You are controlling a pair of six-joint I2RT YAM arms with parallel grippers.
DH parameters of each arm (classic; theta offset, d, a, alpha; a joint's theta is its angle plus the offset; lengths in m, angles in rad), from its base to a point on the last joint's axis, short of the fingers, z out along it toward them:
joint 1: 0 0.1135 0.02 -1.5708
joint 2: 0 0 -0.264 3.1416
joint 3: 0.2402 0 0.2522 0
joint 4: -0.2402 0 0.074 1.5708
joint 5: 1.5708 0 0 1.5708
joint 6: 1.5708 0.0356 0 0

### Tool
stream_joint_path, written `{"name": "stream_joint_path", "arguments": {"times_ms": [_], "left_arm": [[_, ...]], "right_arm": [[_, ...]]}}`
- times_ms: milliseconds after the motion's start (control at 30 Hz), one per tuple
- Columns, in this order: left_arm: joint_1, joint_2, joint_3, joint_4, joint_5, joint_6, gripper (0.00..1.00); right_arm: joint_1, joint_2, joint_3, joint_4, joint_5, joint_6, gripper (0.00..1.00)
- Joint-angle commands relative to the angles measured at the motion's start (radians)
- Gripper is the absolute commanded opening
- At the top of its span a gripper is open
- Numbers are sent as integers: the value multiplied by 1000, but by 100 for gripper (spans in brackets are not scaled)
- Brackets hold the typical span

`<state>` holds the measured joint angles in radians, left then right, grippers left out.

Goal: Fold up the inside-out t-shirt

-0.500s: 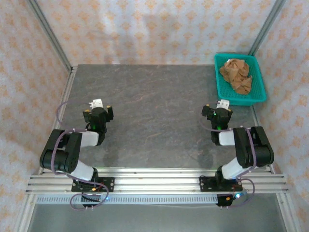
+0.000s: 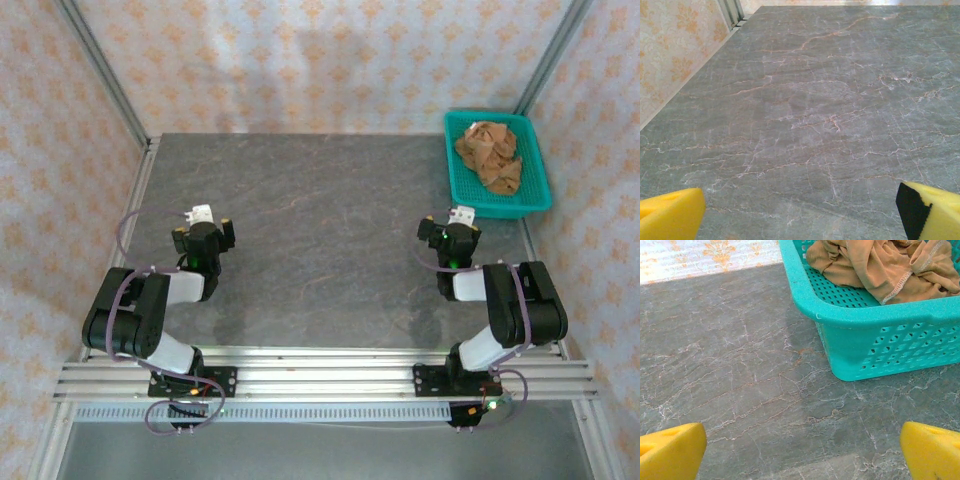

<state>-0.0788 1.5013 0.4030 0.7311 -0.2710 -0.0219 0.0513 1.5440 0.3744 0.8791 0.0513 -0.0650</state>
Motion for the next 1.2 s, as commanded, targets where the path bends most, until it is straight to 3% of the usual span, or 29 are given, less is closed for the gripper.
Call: {"name": "stream_joint_path", "arguments": {"times_ms": [0,700,800,833,900,1000,1100,1167], "left_arm": [[-4,-11,8,37,-36,-9,100],[-4,-10,8,38,-37,-9,100],[-5,-17,6,45,-35,-4,100],[-8,-52,21,-9,-25,4,100],[-24,-154,127,-291,-46,-3,100],[-59,-282,212,-533,-36,-49,100],[-103,-428,255,-715,-13,-149,100],[-102,-491,328,-961,-2,-290,100]], "right_arm": [[-5,3,13,9,-9,-7,99],[-5,-1,5,25,-5,-8,99],[14,-97,-51,54,-17,-35,99],[21,-157,-56,2,-1,-36,99],[28,-282,-9,-197,54,-7,99],[29,-392,135,-504,199,191,99],[26,-380,278,-727,325,410,99],[10,-346,403,-934,368,568,99]]}}
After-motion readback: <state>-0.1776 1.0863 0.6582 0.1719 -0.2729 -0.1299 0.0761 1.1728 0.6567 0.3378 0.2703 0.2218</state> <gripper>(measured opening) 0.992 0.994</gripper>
